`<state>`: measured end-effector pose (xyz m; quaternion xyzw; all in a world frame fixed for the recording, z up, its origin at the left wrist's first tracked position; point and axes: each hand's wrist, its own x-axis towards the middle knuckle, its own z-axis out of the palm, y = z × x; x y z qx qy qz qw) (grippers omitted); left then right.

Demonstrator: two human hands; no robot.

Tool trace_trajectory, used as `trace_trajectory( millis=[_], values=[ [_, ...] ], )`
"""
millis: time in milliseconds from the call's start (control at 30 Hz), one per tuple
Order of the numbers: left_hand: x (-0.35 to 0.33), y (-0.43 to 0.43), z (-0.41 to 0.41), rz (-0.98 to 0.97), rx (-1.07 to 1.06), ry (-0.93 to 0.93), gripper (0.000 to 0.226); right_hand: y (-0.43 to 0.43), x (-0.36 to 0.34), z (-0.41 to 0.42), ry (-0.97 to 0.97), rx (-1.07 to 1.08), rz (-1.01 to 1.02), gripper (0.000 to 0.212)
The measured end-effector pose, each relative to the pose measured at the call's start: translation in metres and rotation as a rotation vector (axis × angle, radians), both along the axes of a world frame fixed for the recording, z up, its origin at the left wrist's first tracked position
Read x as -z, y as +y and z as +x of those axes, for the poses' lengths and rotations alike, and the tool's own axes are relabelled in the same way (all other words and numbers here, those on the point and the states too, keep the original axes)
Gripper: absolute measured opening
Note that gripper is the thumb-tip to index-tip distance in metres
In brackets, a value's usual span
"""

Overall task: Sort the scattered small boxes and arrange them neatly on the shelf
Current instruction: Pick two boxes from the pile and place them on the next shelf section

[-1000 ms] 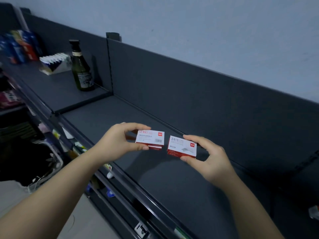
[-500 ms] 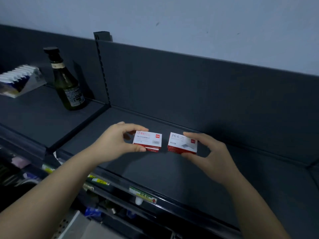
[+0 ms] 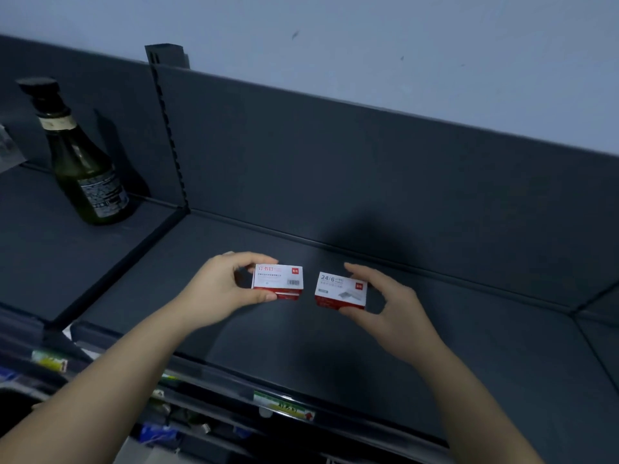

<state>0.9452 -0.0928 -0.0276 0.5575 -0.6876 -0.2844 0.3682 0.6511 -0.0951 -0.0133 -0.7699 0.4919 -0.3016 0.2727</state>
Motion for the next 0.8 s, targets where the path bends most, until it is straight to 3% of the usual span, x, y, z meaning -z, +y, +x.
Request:
trace_trajectory(
  millis=[233, 500, 800],
  values=[
    [0.041, -0.035, 0.02, 0.119, -0.051, 0.081, 0.042, -0.03, 0.053, 0.038, 0.104, 0.176, 0.081, 0.062],
    [0.079, -0.091, 0.02, 0.155, -0.017, -0.109, 0.044, -0.051, 0.088, 0.066, 0.265, 0.397, 0.106, 0.043],
    [0.076, -0.151, 0.011, 0.106, -0.018, -0.227, 0.048, -0.101, 0.074, 0.077, 0.408, 0.494, 0.173, 0.044]
  ],
)
